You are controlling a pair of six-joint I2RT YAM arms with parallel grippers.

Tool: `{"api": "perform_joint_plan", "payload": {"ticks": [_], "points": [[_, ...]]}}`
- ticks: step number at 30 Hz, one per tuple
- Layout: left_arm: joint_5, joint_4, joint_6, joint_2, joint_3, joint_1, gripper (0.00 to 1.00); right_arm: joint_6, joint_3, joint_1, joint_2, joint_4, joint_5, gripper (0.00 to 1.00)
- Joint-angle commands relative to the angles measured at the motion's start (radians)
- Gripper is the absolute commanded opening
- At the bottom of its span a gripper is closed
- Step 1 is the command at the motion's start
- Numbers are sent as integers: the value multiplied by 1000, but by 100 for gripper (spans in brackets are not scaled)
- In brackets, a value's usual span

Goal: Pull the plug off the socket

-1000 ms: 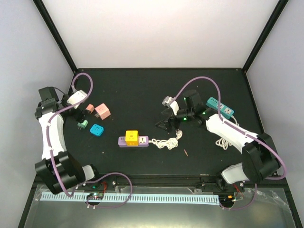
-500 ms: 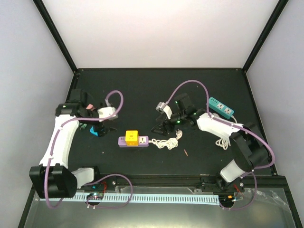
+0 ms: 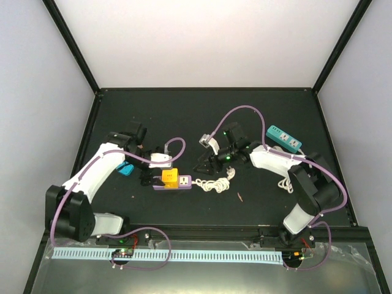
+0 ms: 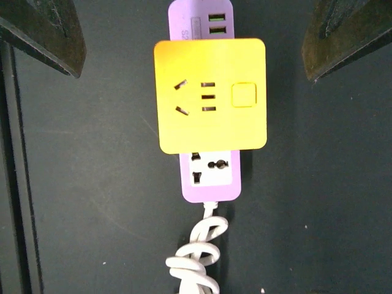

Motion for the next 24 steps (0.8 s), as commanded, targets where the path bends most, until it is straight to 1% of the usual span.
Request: {"api": "perform_joint_plan", "payload": {"ticks": [1,5,7,10,14,16,17,20,22,24], "points": [[-53,94,-47,45,-18,-47,99,15,1,7,17,11,-44,76],[-116,185,-91,51,-70,-102,99,26,3,7,27,13,-50,63],[-138,213,-104,51,-91,-127,99,35,4,8,35,12,-61,59],[-169,241,-120,60,-113,-156,99,43,3,7,41,12,-74,55],[-185,253,-151,70,-129,-193,92,61,-4,7,34,24,-82,55],[-199,264,-162,73,-142,-214,87,76,-13,7,33,36,-88,53],[-211,266,-168,75,-144,-225,83,82,-14,8,37,42,-93,52],[-243,289,-209,83,-140,-249,65,107,-21,8,47,53,-113,50],[-242,320,-240,80,-138,-258,57,124,-27,7,55,68,-123,47],[-232,354,-287,69,-138,-271,53,141,-35,8,61,86,-135,47]]}}
